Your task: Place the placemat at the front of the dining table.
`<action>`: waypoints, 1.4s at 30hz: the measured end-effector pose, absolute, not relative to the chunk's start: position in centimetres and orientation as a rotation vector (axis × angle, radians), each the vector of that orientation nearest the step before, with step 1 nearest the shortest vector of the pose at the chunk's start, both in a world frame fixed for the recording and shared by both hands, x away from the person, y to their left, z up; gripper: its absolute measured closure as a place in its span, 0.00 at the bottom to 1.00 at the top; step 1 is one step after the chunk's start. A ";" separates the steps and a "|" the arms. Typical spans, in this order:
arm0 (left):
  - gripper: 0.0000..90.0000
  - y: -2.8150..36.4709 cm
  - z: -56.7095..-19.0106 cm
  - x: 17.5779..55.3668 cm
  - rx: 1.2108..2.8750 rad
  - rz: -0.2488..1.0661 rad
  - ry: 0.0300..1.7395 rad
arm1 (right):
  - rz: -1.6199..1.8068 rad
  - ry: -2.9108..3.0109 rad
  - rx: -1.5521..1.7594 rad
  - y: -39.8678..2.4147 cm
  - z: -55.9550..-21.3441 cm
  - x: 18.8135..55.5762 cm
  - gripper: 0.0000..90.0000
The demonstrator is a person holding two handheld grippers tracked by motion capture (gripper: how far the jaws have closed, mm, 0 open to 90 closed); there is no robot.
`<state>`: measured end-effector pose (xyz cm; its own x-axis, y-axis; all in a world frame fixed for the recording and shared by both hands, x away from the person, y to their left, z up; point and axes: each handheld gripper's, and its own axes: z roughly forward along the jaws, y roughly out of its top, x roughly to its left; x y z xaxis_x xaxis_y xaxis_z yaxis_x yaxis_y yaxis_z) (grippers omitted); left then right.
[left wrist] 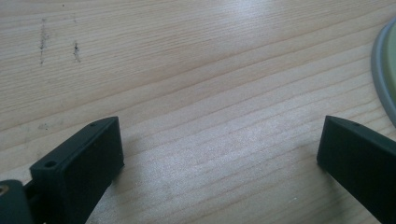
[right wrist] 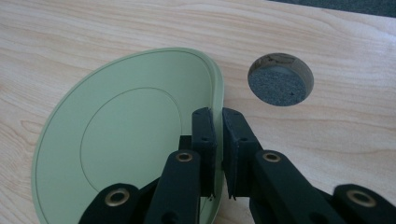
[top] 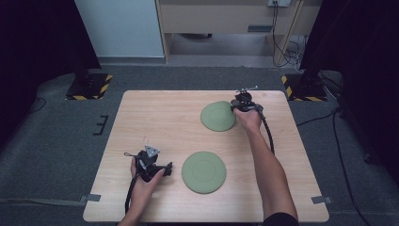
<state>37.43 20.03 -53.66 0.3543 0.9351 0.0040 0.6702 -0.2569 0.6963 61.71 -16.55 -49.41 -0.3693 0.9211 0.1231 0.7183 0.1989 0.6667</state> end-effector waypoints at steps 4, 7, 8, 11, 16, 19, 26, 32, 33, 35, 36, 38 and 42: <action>0.00 20.0 -53.7 37.4 2.017 0.569 1.390 | 0.939 2.174 1.563 -16.9 -49.9 61.5 0.92; 0.00 20.0 -53.7 37.4 2.018 0.569 1.390 | 0.940 2.166 1.571 -17.1 -50.3 61.2 0.92; 0.00 20.0 -53.7 37.4 2.019 0.569 1.389 | 0.937 2.165 1.572 -17.1 -50.5 61.2 0.91; 0.00 20.0 -53.7 37.4 2.019 0.570 1.388 | 0.925 2.158 1.579 -17.2 -50.6 61.1 0.84; 0.00 20.0 -53.7 37.4 2.019 0.569 1.386 | 0.885 2.145 1.541 -17.1 -50.5 61.0 0.69; 0.00 20.0 -53.7 37.4 2.016 0.569 1.388 | 0.893 2.131 1.544 -16.9 -50.1 61.0 0.59; 0.00 20.0 -53.7 37.4 2.016 0.569 1.387 | 0.924 2.124 1.562 -16.5 -49.5 60.7 0.41; 0.00 20.0 -53.7 37.4 2.016 0.568 1.387 | 0.973 2.132 1.594 -16.0 -48.6 60.0 0.22; 0.00 20.0 -53.7 37.4 2.017 0.568 1.386 | 0.987 2.135 1.593 -15.9 -48.4 59.8 0.21; 0.00 20.0 -53.7 37.4 2.017 0.568 1.386 | 0.994 2.129 1.574 -15.7 -47.9 59.1 0.19; 0.00 20.0 -53.7 37.5 2.018 0.566 1.384 | 0.995 2.141 1.576 -15.6 -47.7 58.9 0.19; 0.00 20.1 -53.7 37.5 2.020 0.563 1.379 | 0.975 2.159 1.572 -15.4 -47.1 58.2 0.15; 0.00 20.1 -53.7 37.5 2.021 0.559 1.377 | 1.008 2.138 1.547 -15.4 -45.7 56.8 0.10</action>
<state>37.52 20.09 -53.67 0.3661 0.9306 -0.0004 0.6667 -0.2619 0.6978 56.78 -15.45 -45.66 -0.3653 0.9194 0.1458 0.6972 0.1664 0.6973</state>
